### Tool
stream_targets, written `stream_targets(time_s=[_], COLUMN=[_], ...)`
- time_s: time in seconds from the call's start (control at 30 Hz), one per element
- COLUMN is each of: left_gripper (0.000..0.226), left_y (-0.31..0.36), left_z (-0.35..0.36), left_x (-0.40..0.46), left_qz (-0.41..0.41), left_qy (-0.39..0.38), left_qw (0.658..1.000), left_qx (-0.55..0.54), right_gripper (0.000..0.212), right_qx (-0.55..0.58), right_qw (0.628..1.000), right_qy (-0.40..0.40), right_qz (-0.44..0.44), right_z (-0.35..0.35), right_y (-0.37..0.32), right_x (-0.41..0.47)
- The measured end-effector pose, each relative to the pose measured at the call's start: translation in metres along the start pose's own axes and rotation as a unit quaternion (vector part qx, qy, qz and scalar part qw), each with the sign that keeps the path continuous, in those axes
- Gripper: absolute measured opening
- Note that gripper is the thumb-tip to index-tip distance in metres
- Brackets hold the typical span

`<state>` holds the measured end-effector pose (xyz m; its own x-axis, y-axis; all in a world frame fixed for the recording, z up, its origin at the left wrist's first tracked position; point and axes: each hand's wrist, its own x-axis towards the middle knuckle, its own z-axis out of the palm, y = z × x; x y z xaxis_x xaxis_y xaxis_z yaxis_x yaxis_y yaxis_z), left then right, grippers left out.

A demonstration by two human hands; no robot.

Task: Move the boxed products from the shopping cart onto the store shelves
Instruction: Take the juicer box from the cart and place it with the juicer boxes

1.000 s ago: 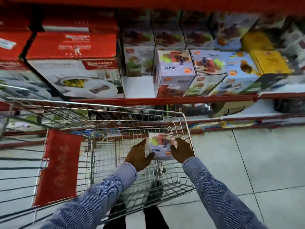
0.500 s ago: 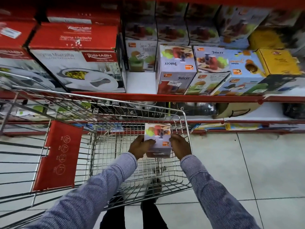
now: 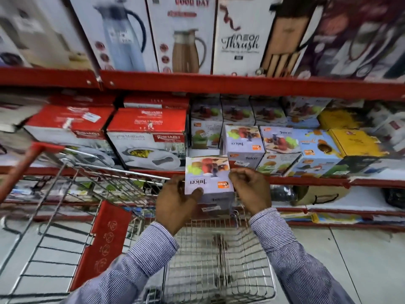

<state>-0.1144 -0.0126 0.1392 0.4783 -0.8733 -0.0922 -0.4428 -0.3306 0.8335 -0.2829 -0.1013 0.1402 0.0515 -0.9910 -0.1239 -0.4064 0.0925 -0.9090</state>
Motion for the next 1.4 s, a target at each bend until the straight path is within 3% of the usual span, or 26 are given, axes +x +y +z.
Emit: stream_targets(time_s=[0.2, 0.33, 0.7, 1.0, 1.23, 1.4], left_gripper=[0.041, 0.043, 0.048, 0.053, 0.047, 0.034], left_y=[0.025, 0.028, 0.020, 0.003, -0.002, 0.004], left_z=[-0.025, -0.025, 0.016, 0.036, 0.045, 0.047], left_x=[0.022, 0.039, 0.076, 0.091, 0.100, 0.106], left_qz=[0.055, 0.050, 0.028, 0.002, -0.025, -0.041], left_qy=[0.035, 0.036, 0.055, 0.060, 0.093, 0.128], left_qw=[0.998, 0.998, 0.994, 0.995, 0.992, 0.988], left_qx=[0.004, -0.024, -0.092, -0.079, -0.079, -0.079], right_gripper=[0.020, 0.027, 0.037, 0.032, 0.030, 0.025], right_qx=[-0.007, -0.023, -0.007, -0.030, -0.097, -0.202], right_qw=[0.998, 0.996, 0.998, 0.998, 0.994, 0.975], right_qy=[-0.017, -0.039, -0.036, -0.042, -0.035, -0.027], right_qz=[-0.057, -0.082, -0.054, -0.023, -0.017, -0.088], right_z=[-0.003, -0.003, 0.001, 0.017, 0.026, 0.029], right_y=[-0.034, -0.042, -0.023, -0.007, -0.007, -0.013], right_x=[0.017, 0.032, 0.069, 0.090, 0.097, 0.106])
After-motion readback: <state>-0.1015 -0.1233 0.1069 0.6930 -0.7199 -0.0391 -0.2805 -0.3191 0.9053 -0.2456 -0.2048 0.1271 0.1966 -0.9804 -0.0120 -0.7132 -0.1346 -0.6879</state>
